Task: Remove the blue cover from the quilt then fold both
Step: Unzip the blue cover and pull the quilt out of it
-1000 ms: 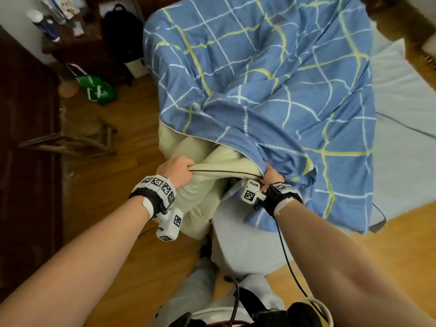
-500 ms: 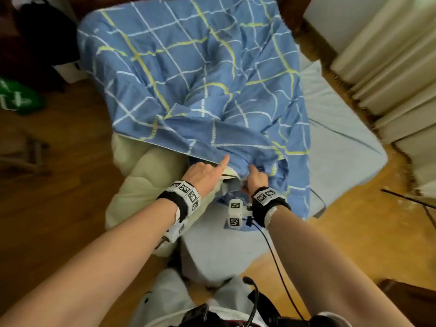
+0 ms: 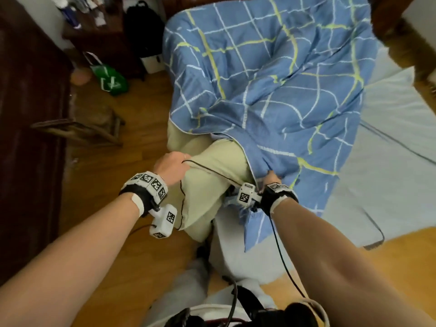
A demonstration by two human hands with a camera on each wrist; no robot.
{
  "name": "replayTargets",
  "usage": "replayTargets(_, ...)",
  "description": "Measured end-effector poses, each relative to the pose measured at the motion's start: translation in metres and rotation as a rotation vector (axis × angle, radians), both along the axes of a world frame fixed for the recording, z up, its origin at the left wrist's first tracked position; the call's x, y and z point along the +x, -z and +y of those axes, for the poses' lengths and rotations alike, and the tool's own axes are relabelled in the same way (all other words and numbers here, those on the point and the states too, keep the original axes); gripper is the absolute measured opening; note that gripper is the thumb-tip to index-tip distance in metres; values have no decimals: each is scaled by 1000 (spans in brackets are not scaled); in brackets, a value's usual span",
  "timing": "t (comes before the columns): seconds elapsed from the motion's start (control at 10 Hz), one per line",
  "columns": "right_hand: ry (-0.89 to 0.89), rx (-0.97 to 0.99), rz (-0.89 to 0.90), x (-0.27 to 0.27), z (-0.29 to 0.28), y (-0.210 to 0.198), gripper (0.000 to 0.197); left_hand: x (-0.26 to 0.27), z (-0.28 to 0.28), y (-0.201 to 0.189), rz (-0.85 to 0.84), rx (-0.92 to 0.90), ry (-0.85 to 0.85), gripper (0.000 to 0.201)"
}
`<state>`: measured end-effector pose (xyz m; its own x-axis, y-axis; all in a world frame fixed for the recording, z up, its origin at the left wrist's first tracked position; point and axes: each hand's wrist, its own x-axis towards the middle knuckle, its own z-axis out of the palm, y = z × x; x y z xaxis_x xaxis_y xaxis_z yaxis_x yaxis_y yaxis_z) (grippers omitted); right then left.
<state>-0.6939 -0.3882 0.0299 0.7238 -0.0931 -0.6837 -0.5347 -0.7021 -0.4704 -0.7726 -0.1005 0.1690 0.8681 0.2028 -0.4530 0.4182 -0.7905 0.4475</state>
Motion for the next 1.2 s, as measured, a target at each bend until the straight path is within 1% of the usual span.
replayTargets(0.1, 689, 581, 151, -3, 37, 25, 62, 5, -10, -8, -44, -81, 38, 15)
replayTargets(0.2, 756, 692, 251, -4, 56, 33, 68, 3, -10, -6, -36, -83, 105, 16)
replayTargets(0.3, 611, 668, 218, -7, 62, 15, 30, 4, -7, 1, -22, -72, 99, 21)
replayTargets(0.4, 541, 577, 90, -6, 56, -2, 30, 7, 2, 14, 57, 179, 83, 20)
replayTargets(0.5, 584, 516, 52, -5, 27, -29, 46, 14, 6, 22, 129, 369, 9, 20)
replayTargets(0.6, 777, 564, 5, -9, 1, -46, 31, 33, -29, 26, -55, 317, 166, 45)
replayTargets(0.7, 790, 594, -47, -13, -14, -73, 34, 52, -101, 13, -245, 244, 578, 69)
replayTargets(0.8, 795, 632, -111, -17, -27, -96, 14, 66, -156, -1, -243, 279, 630, 56)
replayTargets(0.9, 800, 652, -182, -16, -42, -110, 14, 75, -184, -8, -206, 418, 675, 22)
replayTargets(1.0, 840, 632, -256, -8, -62, -121, 20, 87, -210, -20, -195, 433, 723, 20)
replayTargets(1.1, 884, 622, -355, 10, -105, -148, 16, 103, -259, -39, -253, 358, 718, 20)
replayTargets(1.2, 910, 685, -459, 26, -170, -187, 13, 120, -325, -69, -336, 306, 682, 18)
